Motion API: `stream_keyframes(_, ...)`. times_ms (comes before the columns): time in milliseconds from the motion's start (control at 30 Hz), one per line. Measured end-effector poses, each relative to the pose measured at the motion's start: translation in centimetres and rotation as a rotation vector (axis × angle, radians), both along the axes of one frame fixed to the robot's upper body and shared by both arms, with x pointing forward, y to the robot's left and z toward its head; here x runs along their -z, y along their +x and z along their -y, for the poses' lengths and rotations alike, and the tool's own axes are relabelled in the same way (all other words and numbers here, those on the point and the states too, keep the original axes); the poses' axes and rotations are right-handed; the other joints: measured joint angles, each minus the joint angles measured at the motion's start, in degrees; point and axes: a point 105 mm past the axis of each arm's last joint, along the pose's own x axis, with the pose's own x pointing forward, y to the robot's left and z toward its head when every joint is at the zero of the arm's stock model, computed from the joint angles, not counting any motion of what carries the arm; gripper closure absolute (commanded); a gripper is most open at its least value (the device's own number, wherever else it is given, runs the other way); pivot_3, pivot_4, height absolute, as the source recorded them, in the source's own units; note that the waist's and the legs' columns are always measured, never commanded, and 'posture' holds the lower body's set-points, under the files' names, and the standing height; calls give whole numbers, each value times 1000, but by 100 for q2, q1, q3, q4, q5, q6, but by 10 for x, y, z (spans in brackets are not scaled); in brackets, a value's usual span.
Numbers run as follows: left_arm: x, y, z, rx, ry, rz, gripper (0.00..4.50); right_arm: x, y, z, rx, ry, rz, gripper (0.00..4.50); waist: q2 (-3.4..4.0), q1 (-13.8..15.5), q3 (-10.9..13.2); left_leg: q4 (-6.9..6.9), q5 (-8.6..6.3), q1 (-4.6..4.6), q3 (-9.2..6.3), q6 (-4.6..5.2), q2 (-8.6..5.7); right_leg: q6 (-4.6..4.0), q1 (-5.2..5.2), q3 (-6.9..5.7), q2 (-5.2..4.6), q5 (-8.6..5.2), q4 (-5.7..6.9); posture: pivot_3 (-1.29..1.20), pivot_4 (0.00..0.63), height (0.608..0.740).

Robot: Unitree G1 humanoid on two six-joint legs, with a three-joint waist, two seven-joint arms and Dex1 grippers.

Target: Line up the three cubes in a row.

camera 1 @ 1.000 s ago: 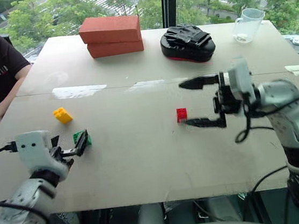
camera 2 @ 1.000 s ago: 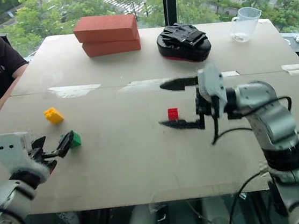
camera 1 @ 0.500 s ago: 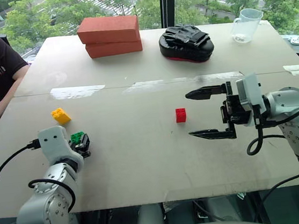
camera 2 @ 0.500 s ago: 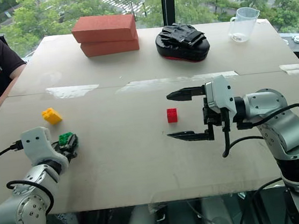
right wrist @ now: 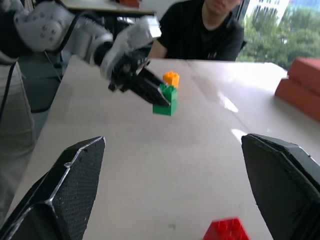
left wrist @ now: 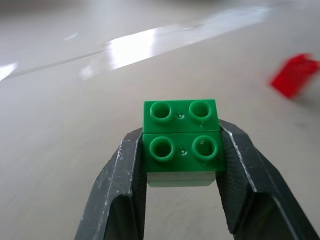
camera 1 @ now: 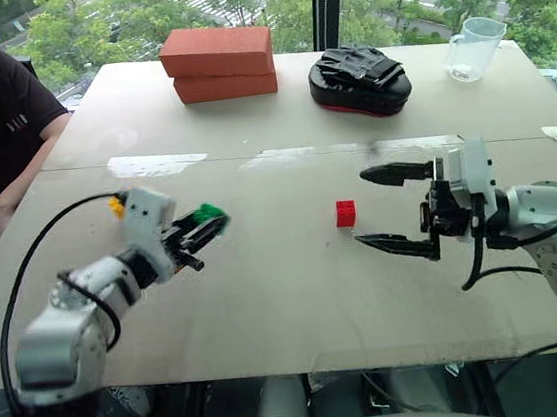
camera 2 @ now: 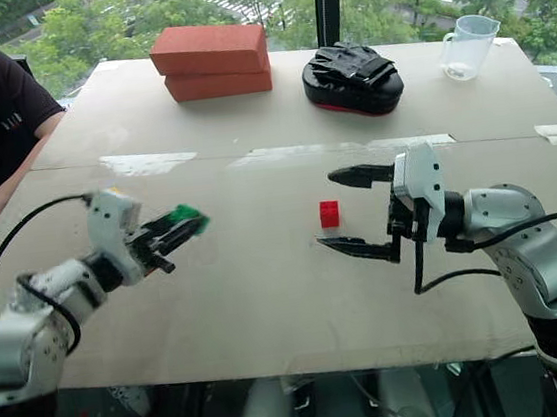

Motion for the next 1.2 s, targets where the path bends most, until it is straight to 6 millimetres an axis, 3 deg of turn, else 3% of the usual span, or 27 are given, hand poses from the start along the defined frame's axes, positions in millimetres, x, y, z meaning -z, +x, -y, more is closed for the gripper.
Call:
stream_keyframes(67, 1, 15, 14, 220, 73, -8, 3219, 9, -3, 12, 56, -44, -42, 0, 1, 31, 2, 2, 0, -5, 0, 4, -4, 1, 2, -25, 8, 0, -3, 0, 150, 740)
stream_keyframes(167, 13, 32, 24, 397, 165, -38, 3219, 18, -11, 28, 136, -71, -87, 0, 2, 30, 2, 3, 10, -13, 3, 35, -8, 22, 1, -33, 35, 10, -1, 0, 150, 740)
stream_keyframes(367, 32, 50, 45, 608, 284, -45, 3219, 12, -19, 38, 238, -61, -82, 0, -8, -29, 8, 13, 9, -21, 7, 38, -1, 46, -8, -20, 62, 1, 2, 0, 150, 740)
stream_keyframes(633, 39, 57, 51, 700, 347, -39, 3219, 14, -28, 38, 276, -50, -114, 0, -10, -6, 9, 27, 9, -26, -4, 39, 2, 52, -9, -22, 60, -3, 9, 0, 150, 740)
stream_keyframes(1200, 39, 71, 63, 700, 377, -14, 3219, 15, -37, 41, 293, -65, -129, 0, -14, -5, 10, 39, 7, -27, -19, 43, -1, 54, 0, -24, 61, -2, 18, 0, 150, 740)
